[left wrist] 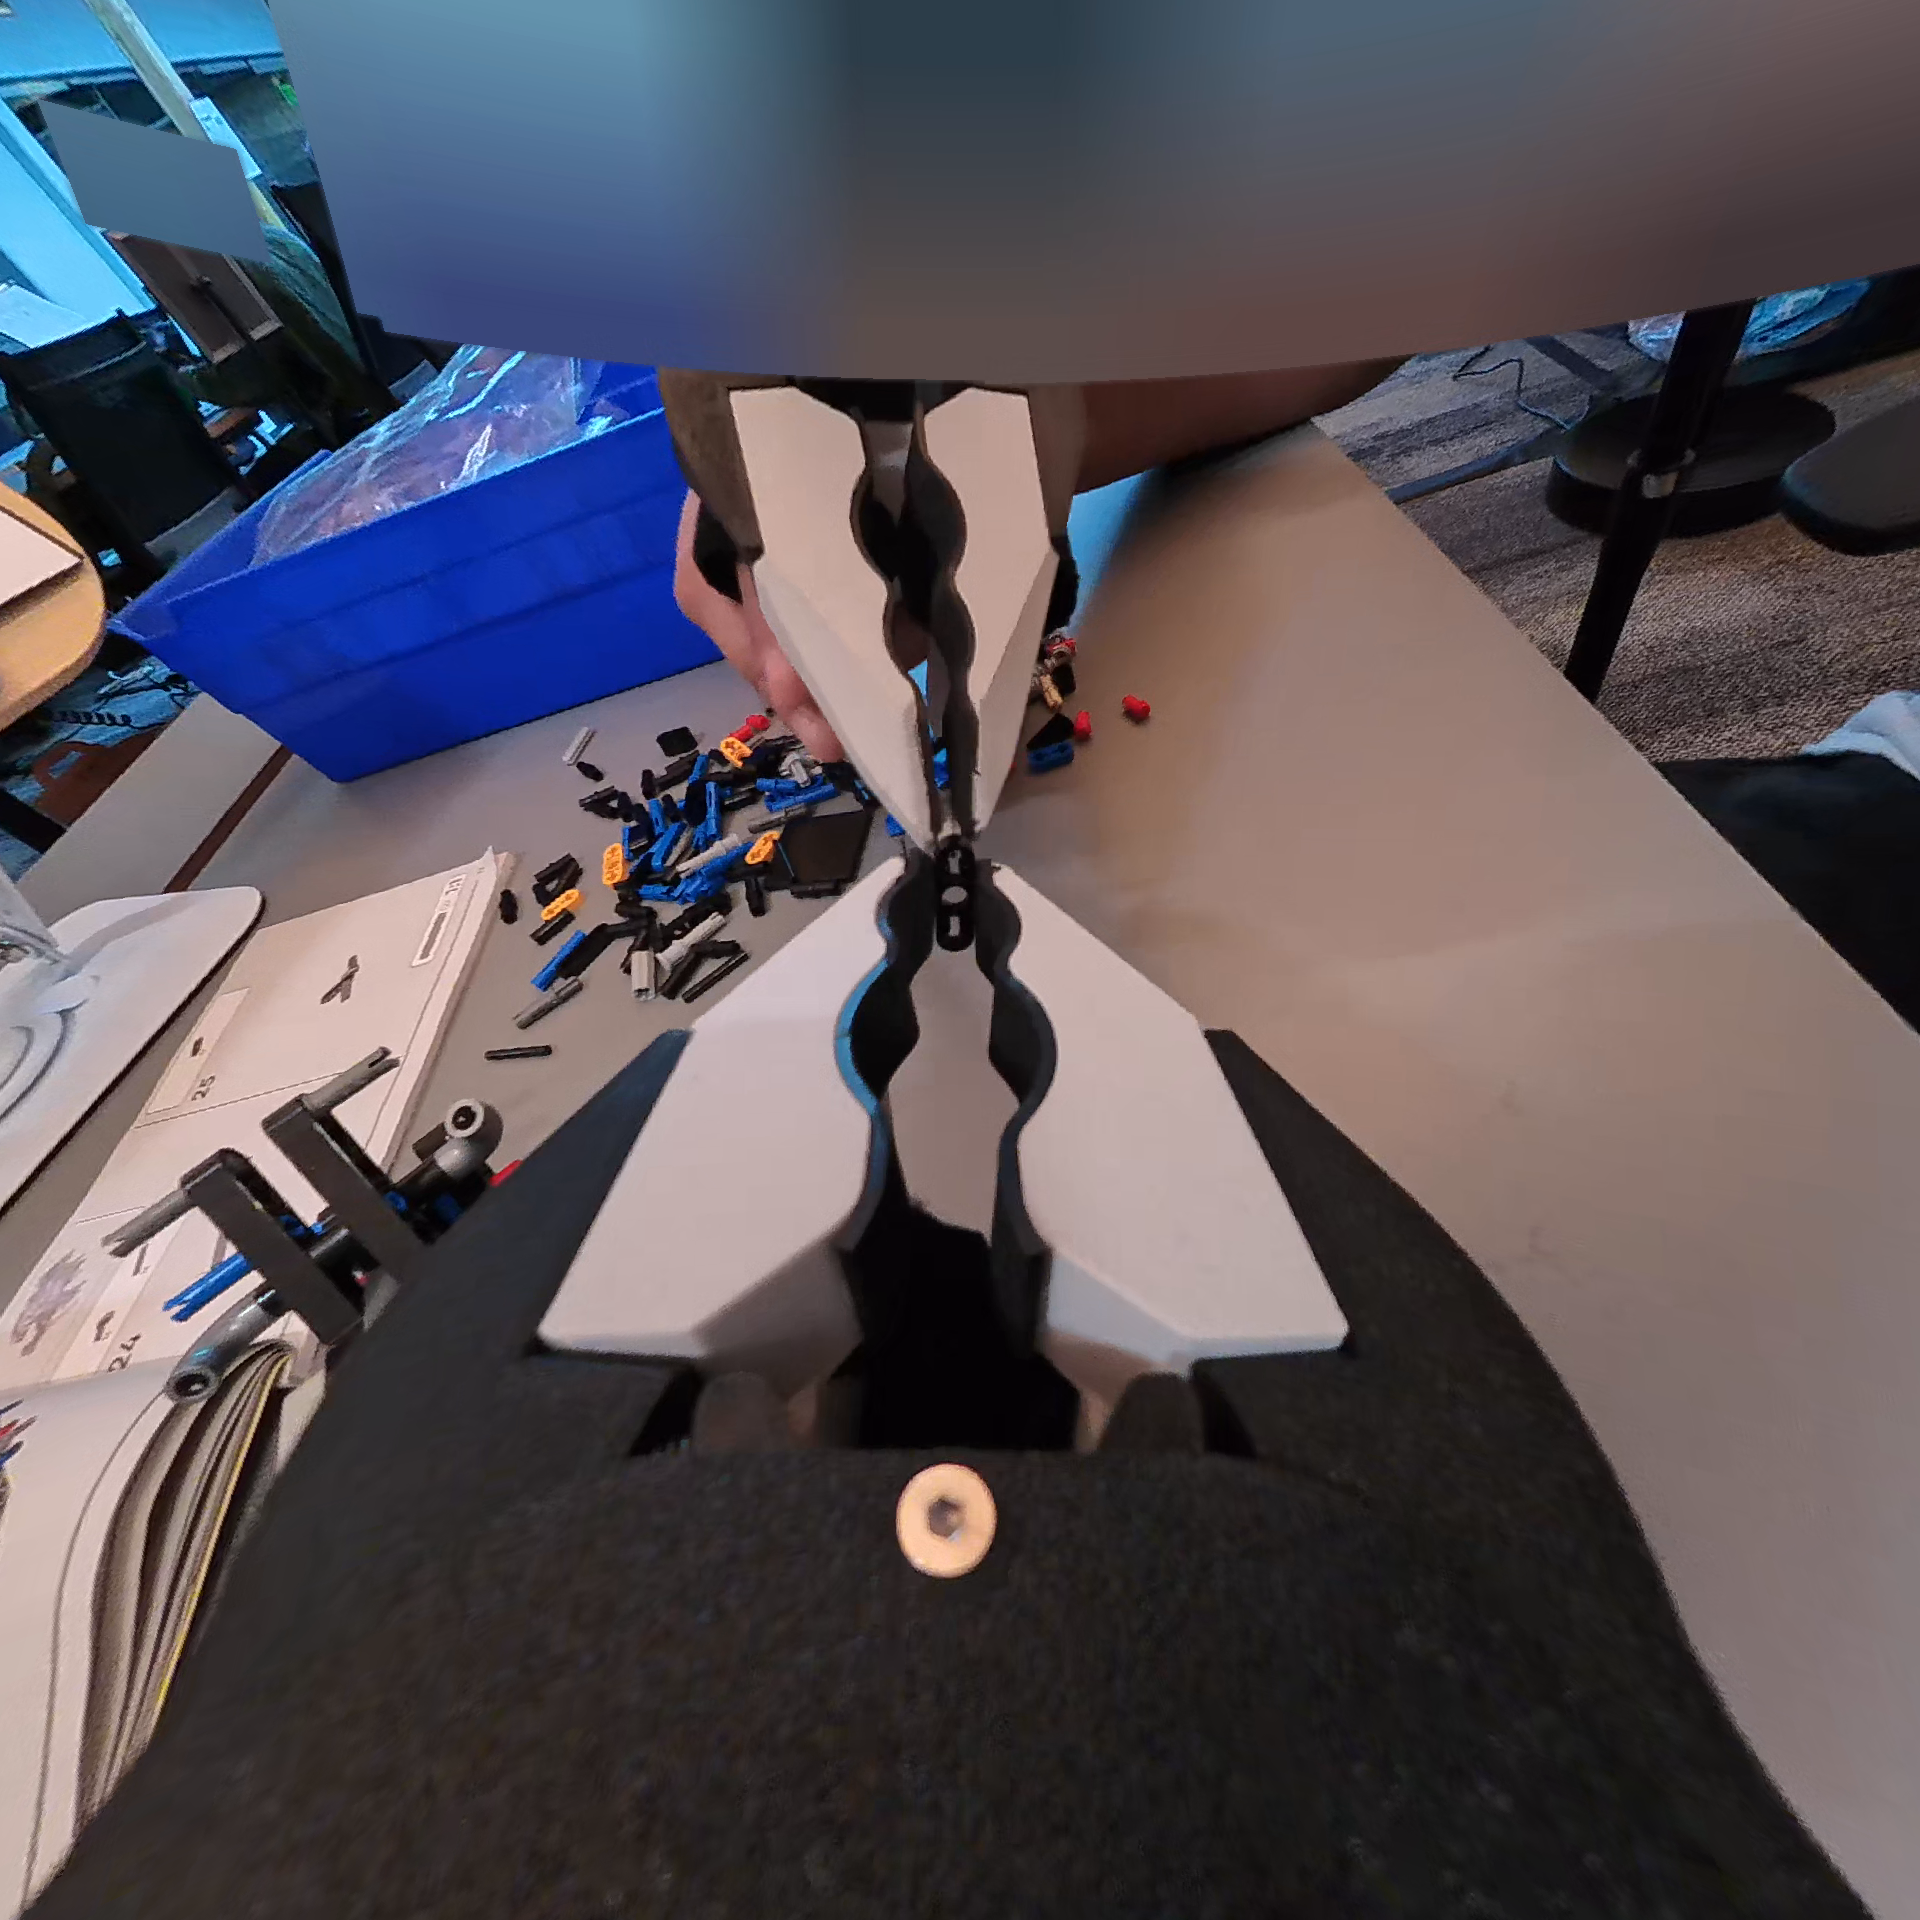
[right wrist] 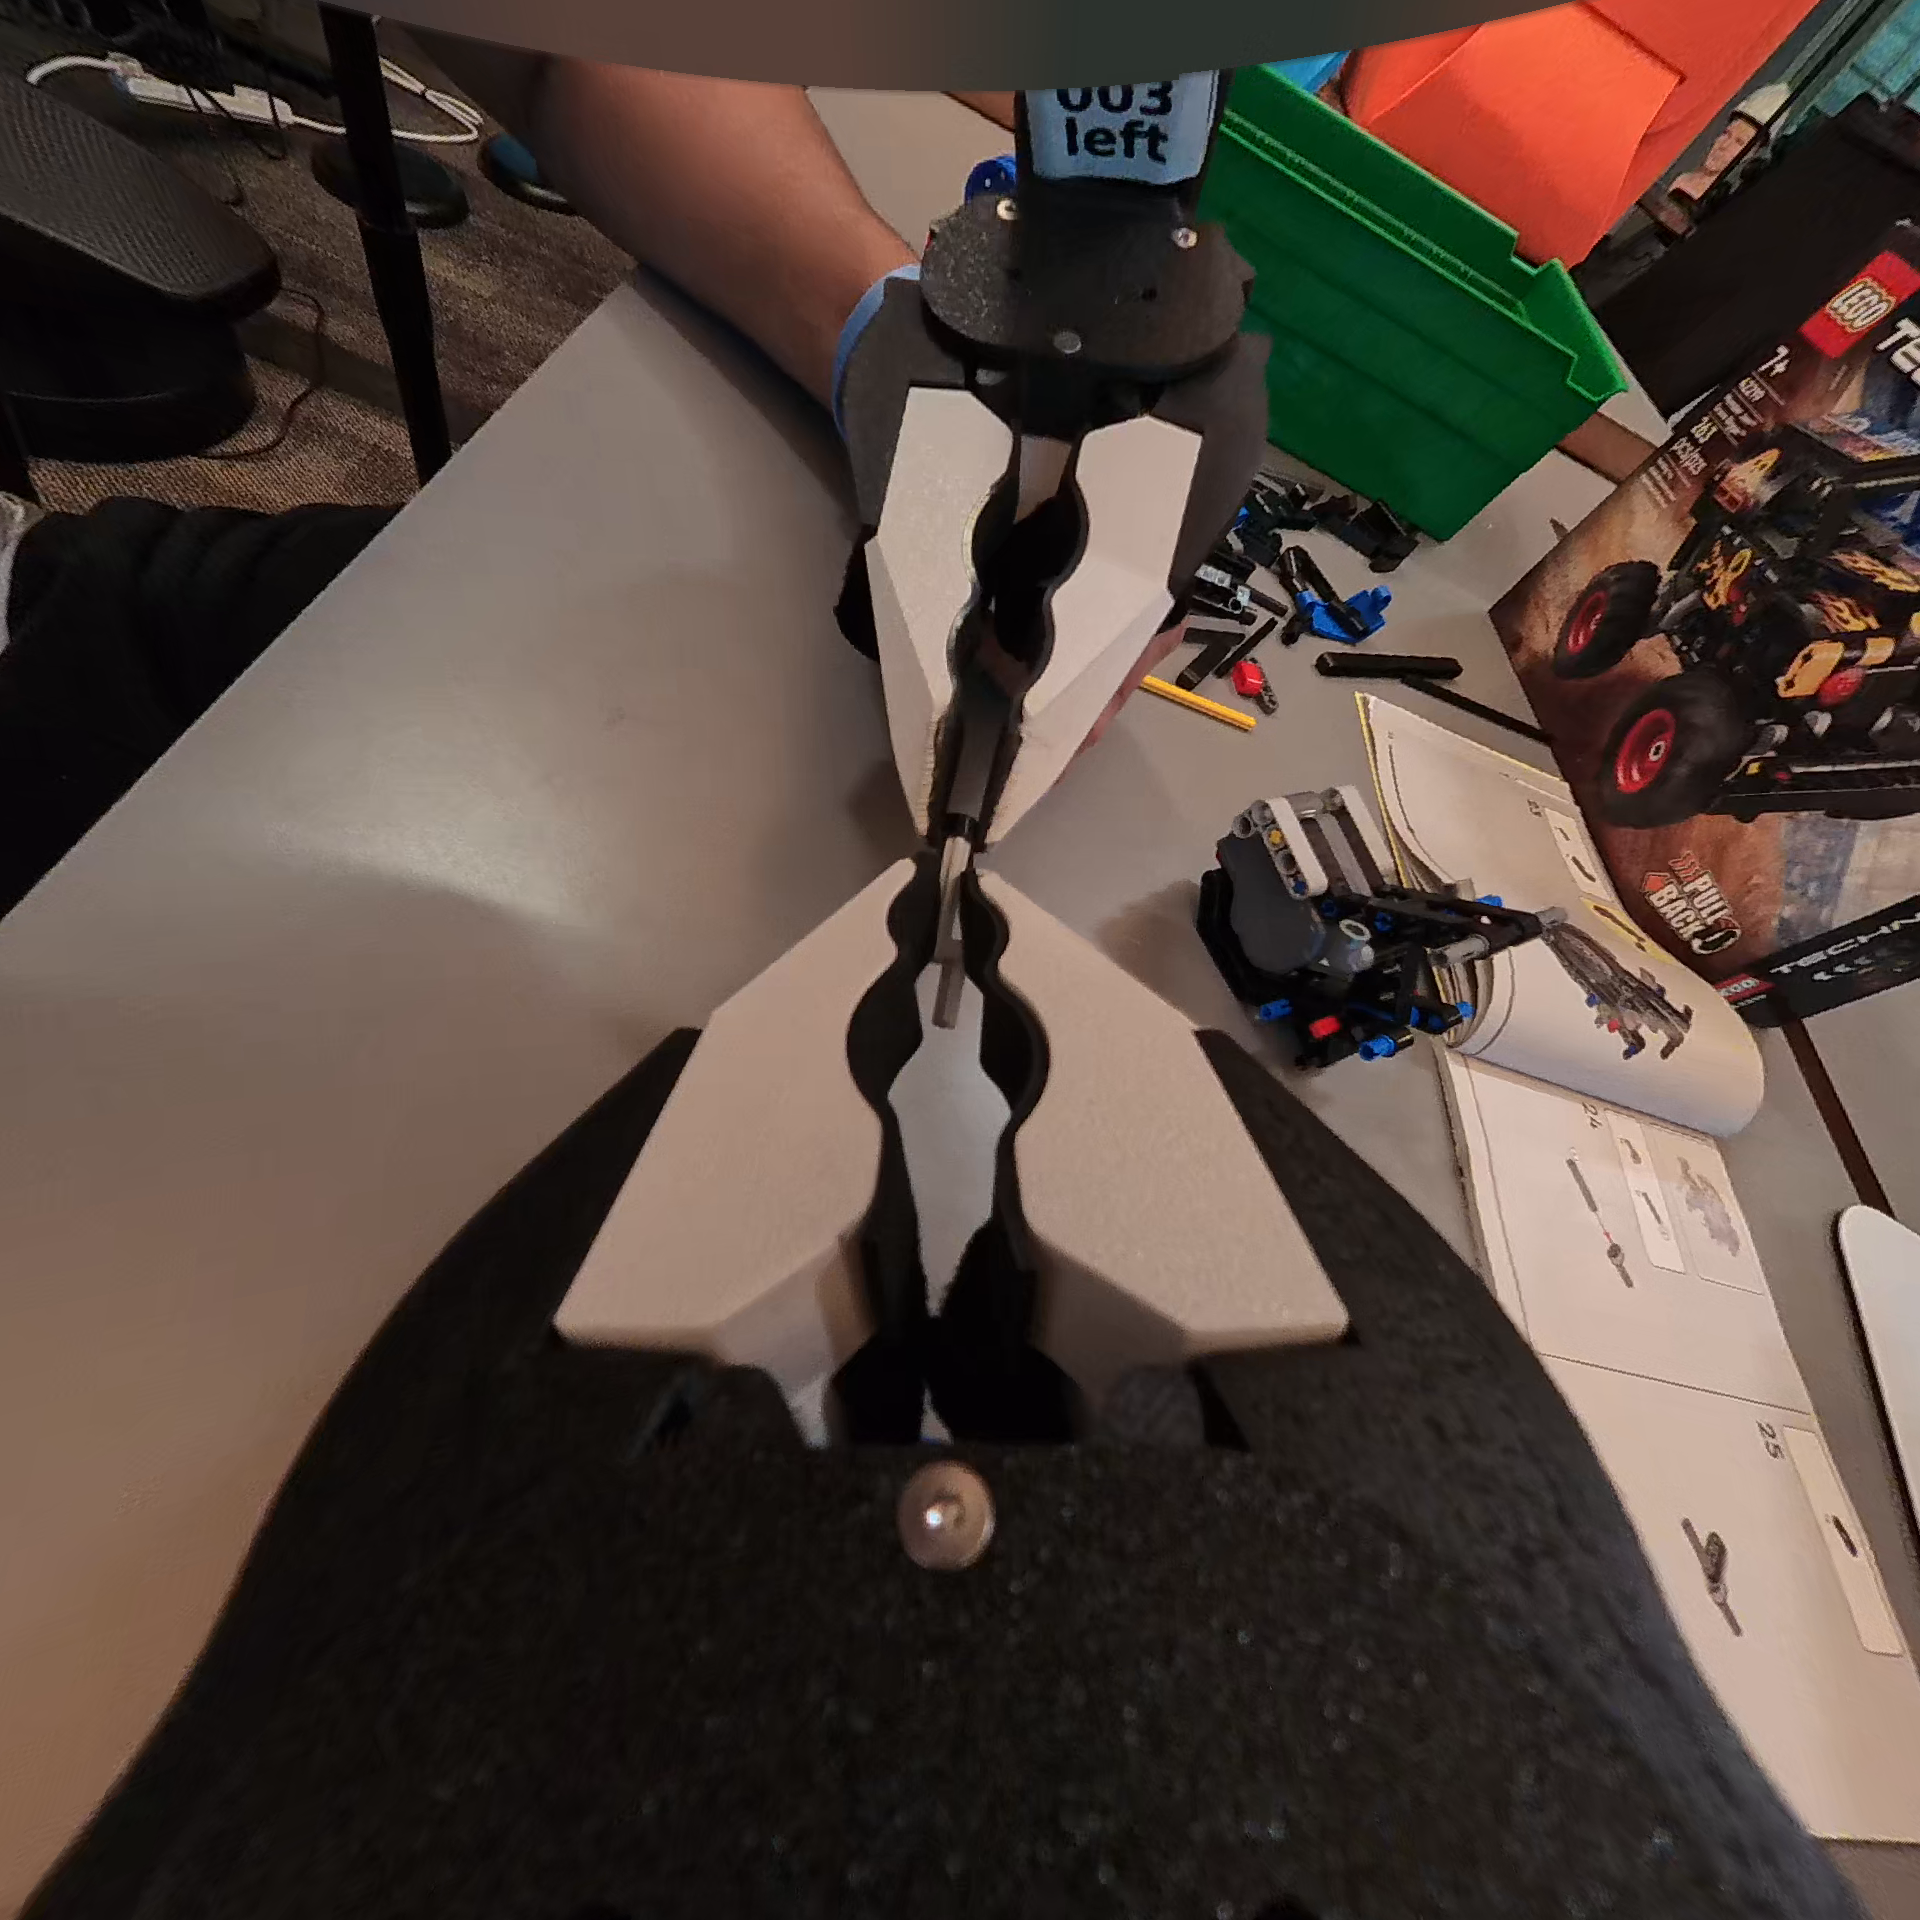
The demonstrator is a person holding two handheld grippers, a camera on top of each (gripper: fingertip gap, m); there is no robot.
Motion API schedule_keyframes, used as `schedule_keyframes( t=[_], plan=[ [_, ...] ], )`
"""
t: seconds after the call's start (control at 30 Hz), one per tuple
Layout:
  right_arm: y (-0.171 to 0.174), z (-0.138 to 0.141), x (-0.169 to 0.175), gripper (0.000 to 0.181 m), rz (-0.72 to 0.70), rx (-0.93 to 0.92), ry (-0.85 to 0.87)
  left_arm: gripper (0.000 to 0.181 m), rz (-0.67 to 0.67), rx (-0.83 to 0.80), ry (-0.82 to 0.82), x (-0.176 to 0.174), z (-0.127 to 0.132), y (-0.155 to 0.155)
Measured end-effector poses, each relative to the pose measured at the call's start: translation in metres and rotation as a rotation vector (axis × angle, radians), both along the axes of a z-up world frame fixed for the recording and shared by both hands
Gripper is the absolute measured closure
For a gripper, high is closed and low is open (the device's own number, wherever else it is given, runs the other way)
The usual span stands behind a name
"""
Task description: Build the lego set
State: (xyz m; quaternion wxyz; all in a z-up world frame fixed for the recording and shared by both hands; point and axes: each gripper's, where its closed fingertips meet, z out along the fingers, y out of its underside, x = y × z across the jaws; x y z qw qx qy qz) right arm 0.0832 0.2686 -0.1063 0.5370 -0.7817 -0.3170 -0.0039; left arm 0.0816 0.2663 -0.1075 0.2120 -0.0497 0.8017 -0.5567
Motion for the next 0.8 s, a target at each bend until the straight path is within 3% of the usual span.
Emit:
schedule_keyframes(
  t=[0.37,0.53,0.8],
  plan=[
    [0.003,-0.013,-0.008,0.179,-0.018,-0.087,0.016,0.176,-0.02,0.038,0.023,-0.006,-0.004,-0.005],
    [0.005,-0.027,-0.004,0.179,-0.053,-0.14,-0.043,0.175,0.036,0.245,-0.083,0.0,-0.018,0.001],
    [-0.009,-0.048,-0.003,0.179,-0.056,-0.354,0.06,0.175,0.048,0.278,0.012,0.005,-0.037,0.008]
  ],
)
